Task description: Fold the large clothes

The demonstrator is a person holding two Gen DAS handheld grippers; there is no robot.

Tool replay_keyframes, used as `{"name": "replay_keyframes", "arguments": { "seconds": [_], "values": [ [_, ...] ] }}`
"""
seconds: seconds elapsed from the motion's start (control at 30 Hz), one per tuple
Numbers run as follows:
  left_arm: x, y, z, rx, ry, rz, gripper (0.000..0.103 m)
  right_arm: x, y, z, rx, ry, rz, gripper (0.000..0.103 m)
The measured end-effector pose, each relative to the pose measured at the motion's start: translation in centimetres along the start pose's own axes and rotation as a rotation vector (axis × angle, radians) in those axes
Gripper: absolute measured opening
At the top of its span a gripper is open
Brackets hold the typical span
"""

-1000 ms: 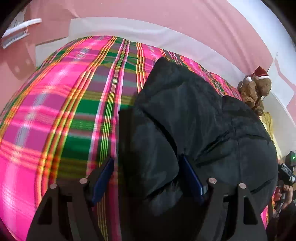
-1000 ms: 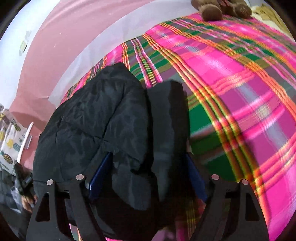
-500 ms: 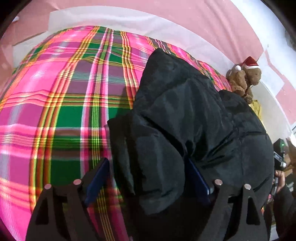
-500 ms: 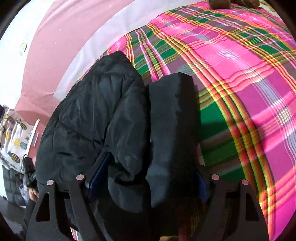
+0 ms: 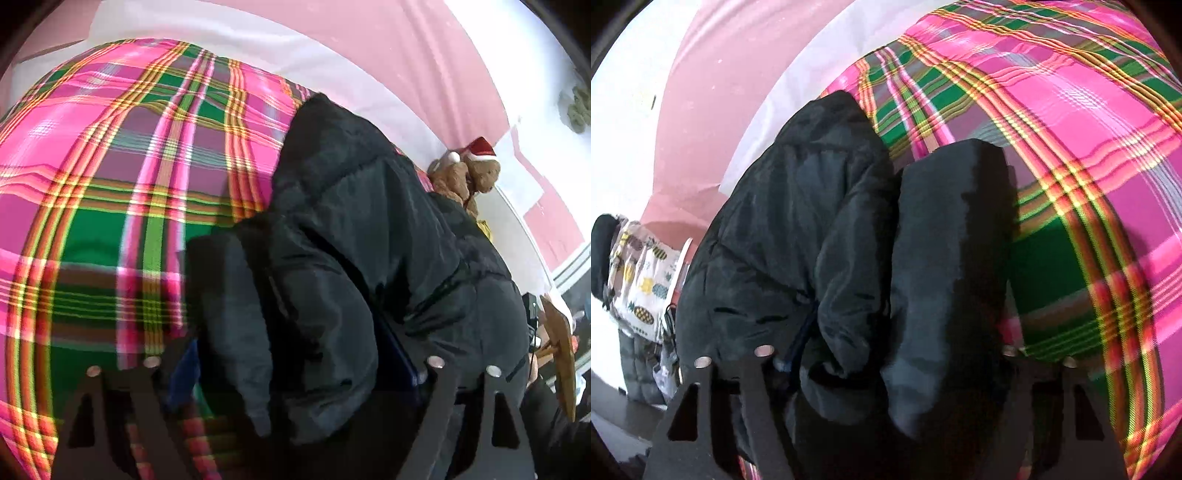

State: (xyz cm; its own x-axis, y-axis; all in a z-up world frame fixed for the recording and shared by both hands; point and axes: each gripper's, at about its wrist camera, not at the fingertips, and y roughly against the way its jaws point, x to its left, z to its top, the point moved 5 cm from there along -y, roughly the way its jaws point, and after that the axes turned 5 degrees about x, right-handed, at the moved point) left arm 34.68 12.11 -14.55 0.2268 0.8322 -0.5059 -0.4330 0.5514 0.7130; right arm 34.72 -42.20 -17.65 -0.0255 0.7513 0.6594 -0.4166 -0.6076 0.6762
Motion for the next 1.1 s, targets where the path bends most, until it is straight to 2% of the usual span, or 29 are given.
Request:
{"name": "replay_keyframes", "arguments": {
  "seconds": [0.17,0.27,0.33,0.5,0.63,0.9,1.1],
  "values": [
    [-1.1,0.7,-0.3,-0.024,-0.028,-0.020,0.048,1.1,0.3,0.0,-0.002,0.039,0.003,0.040],
    [-2.2,1.7,-0.2,-0.045,-0.051,0.009,0.035,2.1,0.8,0.2,-0.009,0.057,-0.007,0.030],
    [-3.0,2.8,-0.3,-0.064,-0.060,0.026,0.031,2.7,1.8,0.1,-0.022,0.071,-0.005,0.028],
    [-6.1,6.6,-0.7,-0.138,-0.103,0.020,0.028,4.5,5.0,0.2,-0.067,0.115,0.017,0.026],
    [-7.4,8.3,-0.7,-0.157,-0.118,0.023,0.028,5.5,6.8,0.1,-0.090,0.138,0.026,0.026],
    [-7.9,10.7,-0.5,-0.196,-0.125,0.031,0.028,7.1,8.4,0.0,-0.117,0.174,0.045,0.026],
    [-7.1,12.2,1.0,-0.226,-0.121,0.051,0.028,8.9,7.7,1.4,-0.134,0.187,0.063,0.026]
  ]
}}
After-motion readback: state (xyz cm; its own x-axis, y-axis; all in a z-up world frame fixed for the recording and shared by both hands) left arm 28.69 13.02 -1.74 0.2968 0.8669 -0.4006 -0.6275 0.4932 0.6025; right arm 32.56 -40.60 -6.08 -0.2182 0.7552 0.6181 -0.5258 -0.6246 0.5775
